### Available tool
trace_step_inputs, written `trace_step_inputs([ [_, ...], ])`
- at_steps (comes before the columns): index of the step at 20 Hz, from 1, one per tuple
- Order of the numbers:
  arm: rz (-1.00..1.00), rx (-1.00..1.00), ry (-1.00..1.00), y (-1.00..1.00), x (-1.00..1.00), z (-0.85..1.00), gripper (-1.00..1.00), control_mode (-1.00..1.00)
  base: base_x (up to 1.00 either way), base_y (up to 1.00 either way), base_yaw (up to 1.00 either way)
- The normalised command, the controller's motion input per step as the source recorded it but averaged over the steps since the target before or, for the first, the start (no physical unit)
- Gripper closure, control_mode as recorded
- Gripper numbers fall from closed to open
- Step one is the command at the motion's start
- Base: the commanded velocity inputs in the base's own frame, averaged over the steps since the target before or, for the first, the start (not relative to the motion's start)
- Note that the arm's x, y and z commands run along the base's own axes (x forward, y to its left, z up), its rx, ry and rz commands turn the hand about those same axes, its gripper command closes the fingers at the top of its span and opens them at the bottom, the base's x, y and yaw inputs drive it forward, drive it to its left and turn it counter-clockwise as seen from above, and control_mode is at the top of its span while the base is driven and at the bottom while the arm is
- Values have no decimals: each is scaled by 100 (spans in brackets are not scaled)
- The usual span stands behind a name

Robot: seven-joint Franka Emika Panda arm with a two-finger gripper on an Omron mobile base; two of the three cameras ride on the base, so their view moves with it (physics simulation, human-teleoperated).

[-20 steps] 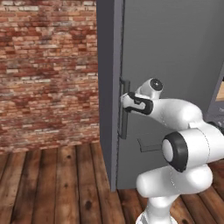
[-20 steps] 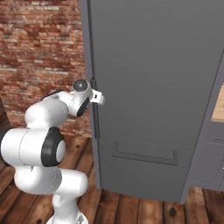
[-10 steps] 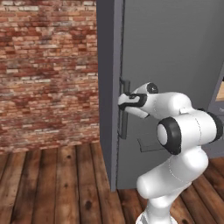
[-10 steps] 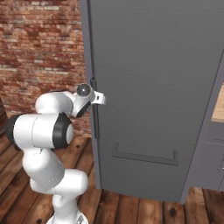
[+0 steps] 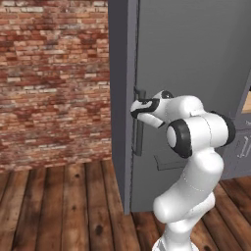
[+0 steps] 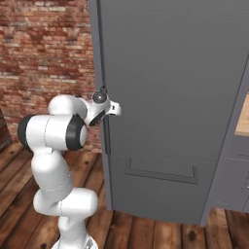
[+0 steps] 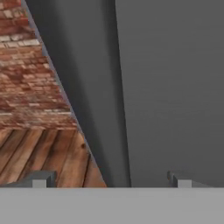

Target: Retrieve the sausage and cheese from the fridge and place them on the cutting board on the counter.

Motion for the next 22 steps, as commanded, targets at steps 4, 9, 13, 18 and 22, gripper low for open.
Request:
trace_step_inputs([
  [4, 0, 0, 0, 7, 44, -9, -100, -100, 0, 0, 0],
  [9, 0, 0, -2, 11, 33, -11, -100, -100, 0, 0, 0],
  [13, 0, 0, -2, 8, 35, -12, -100, -100, 0, 0, 0],
  [18, 0, 0, 0, 5, 43, -9, -100, -100, 0, 0, 0],
  [22, 0, 2, 0, 7, 43, -6, 100, -100, 0, 0, 0],
])
